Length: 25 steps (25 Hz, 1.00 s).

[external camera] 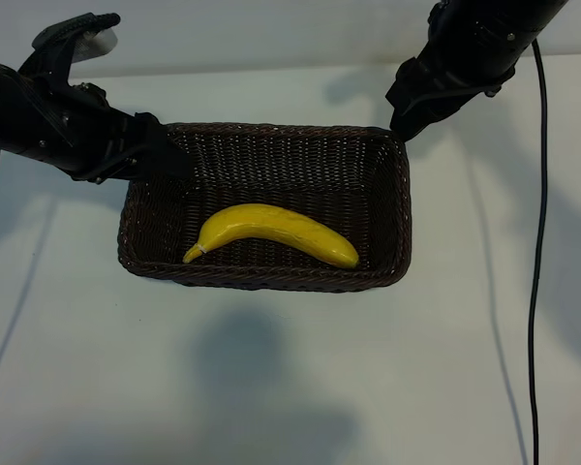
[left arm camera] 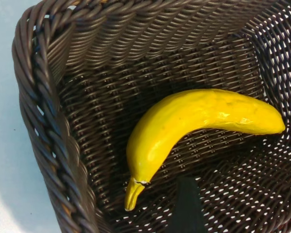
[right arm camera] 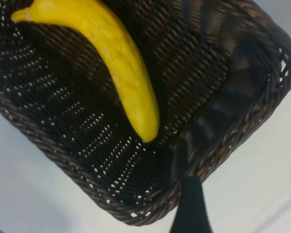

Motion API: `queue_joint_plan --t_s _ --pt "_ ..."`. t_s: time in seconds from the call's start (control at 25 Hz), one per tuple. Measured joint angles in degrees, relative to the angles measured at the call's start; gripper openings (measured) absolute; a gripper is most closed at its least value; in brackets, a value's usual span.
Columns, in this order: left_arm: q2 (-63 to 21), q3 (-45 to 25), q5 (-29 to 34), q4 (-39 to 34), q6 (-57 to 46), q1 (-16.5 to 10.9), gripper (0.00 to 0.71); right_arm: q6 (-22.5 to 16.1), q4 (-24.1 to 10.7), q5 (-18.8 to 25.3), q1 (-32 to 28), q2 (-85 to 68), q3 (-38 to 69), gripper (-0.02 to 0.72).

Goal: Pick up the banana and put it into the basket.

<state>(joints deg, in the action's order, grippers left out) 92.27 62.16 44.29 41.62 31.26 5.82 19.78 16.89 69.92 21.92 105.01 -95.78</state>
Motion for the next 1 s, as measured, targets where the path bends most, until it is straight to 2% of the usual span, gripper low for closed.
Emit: queue_joint_plan --t_s 1.0 --pt "0.00 0.00 -1.47 -0.05 -0.18 0.00 0.592 0.00 -0.32 0.00 0.00 0.00 0.00 0.550"
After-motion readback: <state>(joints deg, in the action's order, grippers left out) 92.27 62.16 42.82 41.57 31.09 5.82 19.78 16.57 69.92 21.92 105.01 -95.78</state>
